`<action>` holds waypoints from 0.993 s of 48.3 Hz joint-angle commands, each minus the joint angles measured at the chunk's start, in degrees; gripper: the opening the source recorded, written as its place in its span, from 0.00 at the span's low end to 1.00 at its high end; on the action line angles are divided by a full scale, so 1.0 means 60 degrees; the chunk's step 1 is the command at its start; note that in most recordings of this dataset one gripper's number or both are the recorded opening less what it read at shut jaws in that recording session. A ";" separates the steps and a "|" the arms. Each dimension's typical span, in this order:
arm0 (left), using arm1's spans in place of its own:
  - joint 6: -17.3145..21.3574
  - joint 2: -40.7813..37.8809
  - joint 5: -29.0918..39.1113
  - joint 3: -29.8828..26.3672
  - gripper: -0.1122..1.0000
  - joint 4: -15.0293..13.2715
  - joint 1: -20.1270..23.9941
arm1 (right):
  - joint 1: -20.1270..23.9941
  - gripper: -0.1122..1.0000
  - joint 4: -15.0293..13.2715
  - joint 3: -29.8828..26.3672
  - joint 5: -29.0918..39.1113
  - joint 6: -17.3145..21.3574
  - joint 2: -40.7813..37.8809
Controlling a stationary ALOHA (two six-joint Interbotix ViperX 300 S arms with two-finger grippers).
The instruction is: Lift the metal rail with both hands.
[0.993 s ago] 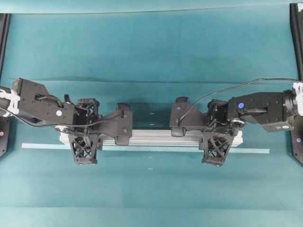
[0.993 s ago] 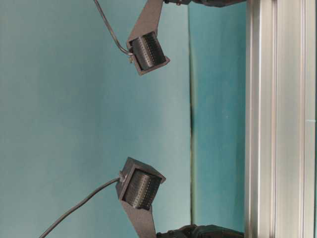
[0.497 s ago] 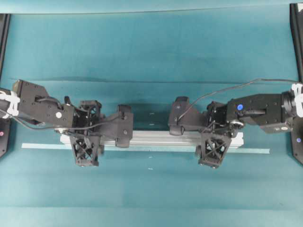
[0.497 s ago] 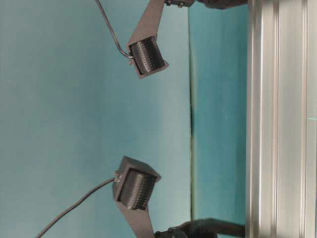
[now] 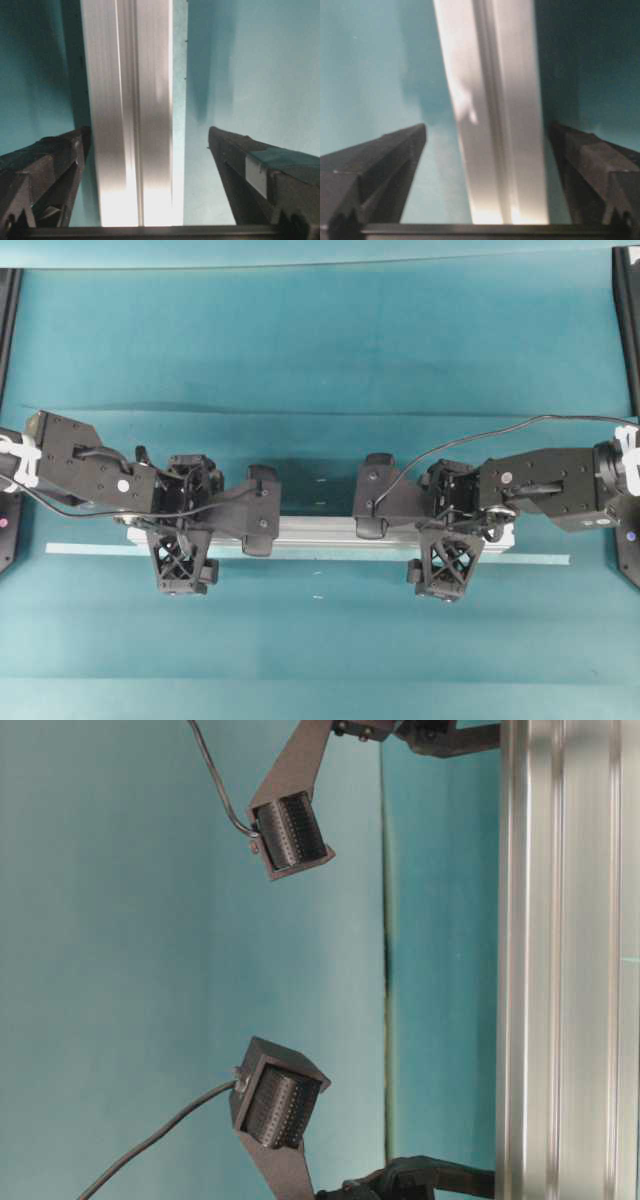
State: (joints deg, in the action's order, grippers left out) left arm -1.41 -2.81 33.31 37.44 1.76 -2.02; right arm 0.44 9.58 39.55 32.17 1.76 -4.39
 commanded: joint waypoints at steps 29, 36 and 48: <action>-0.0103 0.4497 0.1333 -0.0088 0.99 0.0015 0.0015 | -0.0674 0.99 -0.0015 -0.0688 0.0000 -0.0044 0.3486; -0.0103 0.5420 0.0864 -0.0029 0.99 0.0000 0.0015 | -0.0688 0.99 -0.0015 -0.0615 -0.0425 -0.0015 0.4204; -0.0117 0.6357 -0.0278 0.0322 0.99 0.0015 0.0029 | -0.0688 0.99 -0.0029 -0.0117 -0.1948 -0.0117 0.5391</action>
State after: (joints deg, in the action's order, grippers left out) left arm -2.02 33.57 33.93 39.64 1.76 -2.02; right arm -3.78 9.49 38.67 23.38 1.23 25.84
